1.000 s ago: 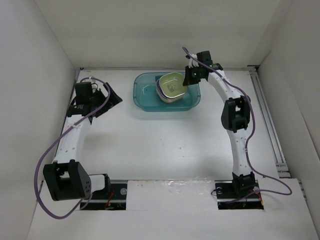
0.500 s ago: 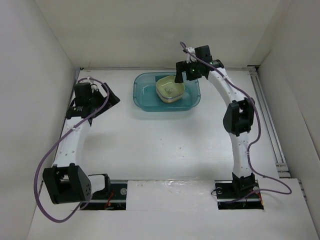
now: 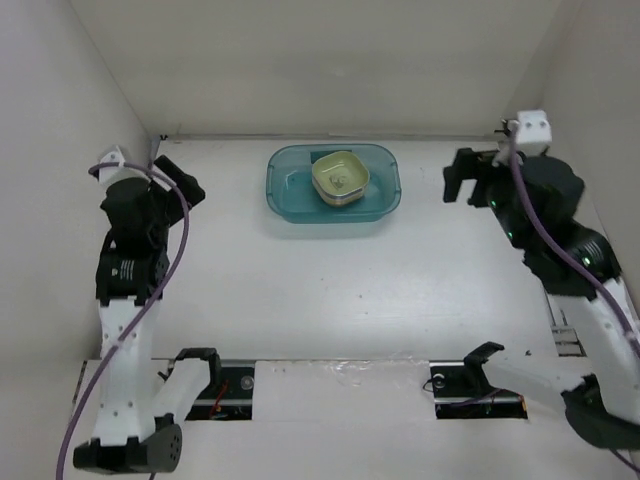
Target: Place the plates into the plastic bin on the countertop
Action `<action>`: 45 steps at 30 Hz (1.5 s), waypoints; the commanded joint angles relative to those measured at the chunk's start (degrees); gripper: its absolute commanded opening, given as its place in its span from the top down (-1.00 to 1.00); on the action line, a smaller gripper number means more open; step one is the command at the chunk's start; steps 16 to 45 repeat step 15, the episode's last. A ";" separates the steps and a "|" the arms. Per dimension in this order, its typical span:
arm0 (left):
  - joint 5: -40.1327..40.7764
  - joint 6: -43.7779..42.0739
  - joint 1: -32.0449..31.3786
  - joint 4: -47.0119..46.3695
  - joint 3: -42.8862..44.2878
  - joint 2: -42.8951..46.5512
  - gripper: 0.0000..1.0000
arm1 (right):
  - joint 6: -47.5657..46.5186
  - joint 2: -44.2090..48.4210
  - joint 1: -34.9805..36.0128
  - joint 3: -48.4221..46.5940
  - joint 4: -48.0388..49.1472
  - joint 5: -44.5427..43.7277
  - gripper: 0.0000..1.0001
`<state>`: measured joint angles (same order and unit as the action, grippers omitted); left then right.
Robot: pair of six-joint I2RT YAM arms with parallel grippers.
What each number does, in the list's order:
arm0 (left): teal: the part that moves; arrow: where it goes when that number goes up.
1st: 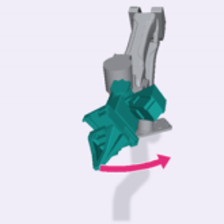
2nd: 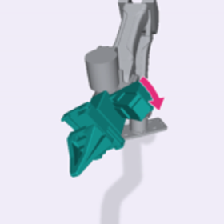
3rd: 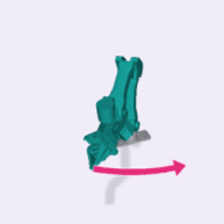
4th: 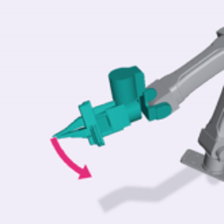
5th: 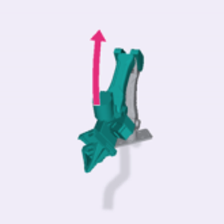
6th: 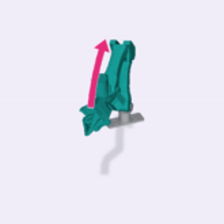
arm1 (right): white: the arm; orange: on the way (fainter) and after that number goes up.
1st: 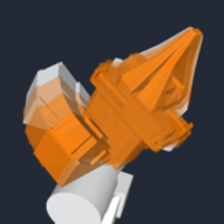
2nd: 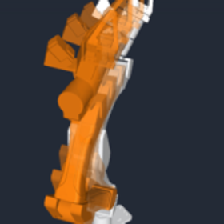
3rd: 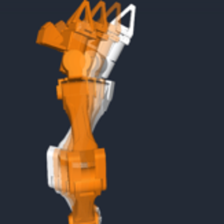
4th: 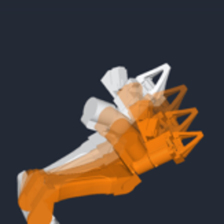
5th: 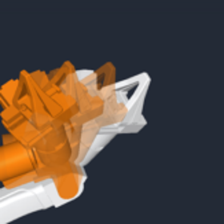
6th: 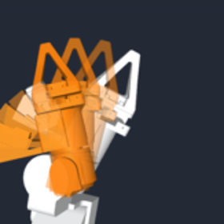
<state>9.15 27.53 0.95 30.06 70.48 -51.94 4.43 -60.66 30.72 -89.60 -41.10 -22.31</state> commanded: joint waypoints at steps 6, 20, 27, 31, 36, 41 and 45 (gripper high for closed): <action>3.06 0.42 -0.69 2.62 -7.45 17.22 -0.99 | 5.24 22.94 0.04 16.03 -10.22 -1.62 -1.00; 5.27 0.42 -0.69 3.33 -12.21 20.21 -0.99 | 5.24 27.89 0.04 14.20 -13.38 -2.04 -1.00; 5.27 0.42 -0.69 3.33 -12.21 20.21 -0.99 | 5.24 27.89 0.04 14.20 -13.38 -2.04 -1.00; 5.27 0.42 -0.69 3.33 -12.21 20.21 -0.99 | 5.24 27.89 0.04 14.20 -13.38 -2.04 -1.00; 5.27 0.42 -0.69 3.33 -12.21 20.21 -0.99 | 5.24 27.89 0.04 14.20 -13.38 -2.04 -1.00; 5.27 0.42 -0.69 3.33 -12.21 20.21 -0.99 | 5.24 27.89 0.04 14.20 -13.38 -2.04 -1.00; 5.27 0.42 -0.69 3.33 -12.21 20.21 -0.99 | 5.24 27.89 0.04 14.20 -13.38 -2.04 -1.00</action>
